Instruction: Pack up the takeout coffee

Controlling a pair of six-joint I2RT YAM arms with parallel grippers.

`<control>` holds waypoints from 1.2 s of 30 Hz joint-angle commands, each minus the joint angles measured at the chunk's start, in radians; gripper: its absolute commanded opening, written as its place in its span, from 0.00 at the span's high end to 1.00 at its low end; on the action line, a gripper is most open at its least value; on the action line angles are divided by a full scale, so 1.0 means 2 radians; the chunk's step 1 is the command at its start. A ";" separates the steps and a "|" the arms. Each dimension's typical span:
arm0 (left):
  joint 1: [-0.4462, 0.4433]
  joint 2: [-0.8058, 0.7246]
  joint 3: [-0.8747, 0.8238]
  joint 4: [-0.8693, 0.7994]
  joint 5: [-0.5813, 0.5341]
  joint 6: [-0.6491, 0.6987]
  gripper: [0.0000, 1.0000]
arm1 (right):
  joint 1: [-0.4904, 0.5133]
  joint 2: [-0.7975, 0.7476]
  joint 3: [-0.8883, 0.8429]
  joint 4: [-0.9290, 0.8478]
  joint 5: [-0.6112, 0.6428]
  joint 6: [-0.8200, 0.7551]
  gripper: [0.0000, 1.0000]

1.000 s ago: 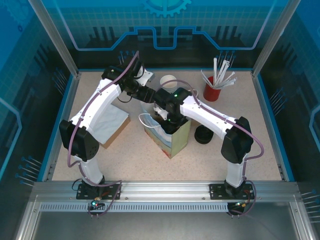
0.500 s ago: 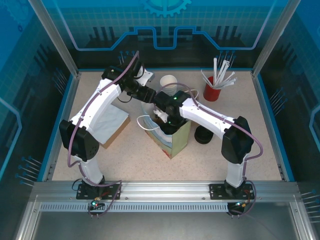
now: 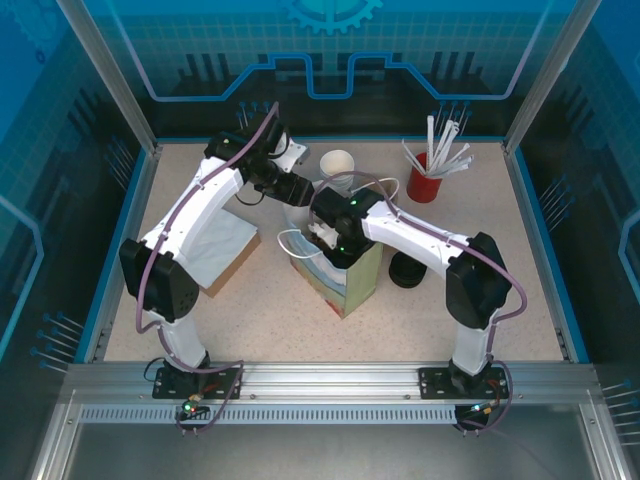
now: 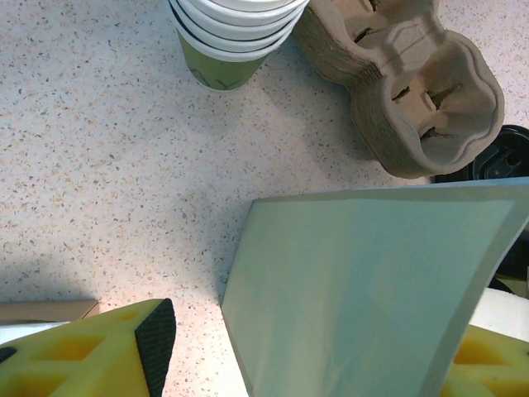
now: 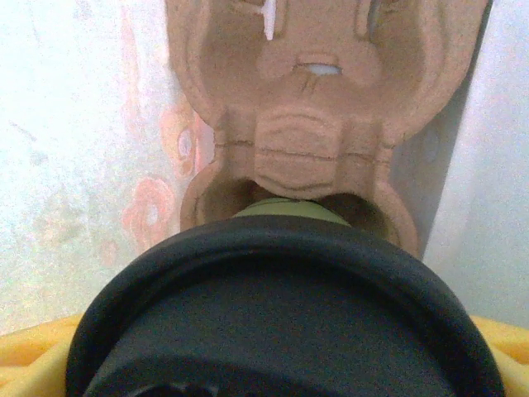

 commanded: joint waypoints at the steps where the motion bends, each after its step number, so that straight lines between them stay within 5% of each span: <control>1: 0.001 0.003 0.008 0.003 0.000 -0.007 0.35 | -0.003 0.013 -0.033 0.004 -0.012 -0.015 0.14; 36: 0.000 -0.002 0.007 0.004 0.000 -0.009 0.32 | -0.005 0.008 -0.055 0.033 -0.022 -0.016 0.14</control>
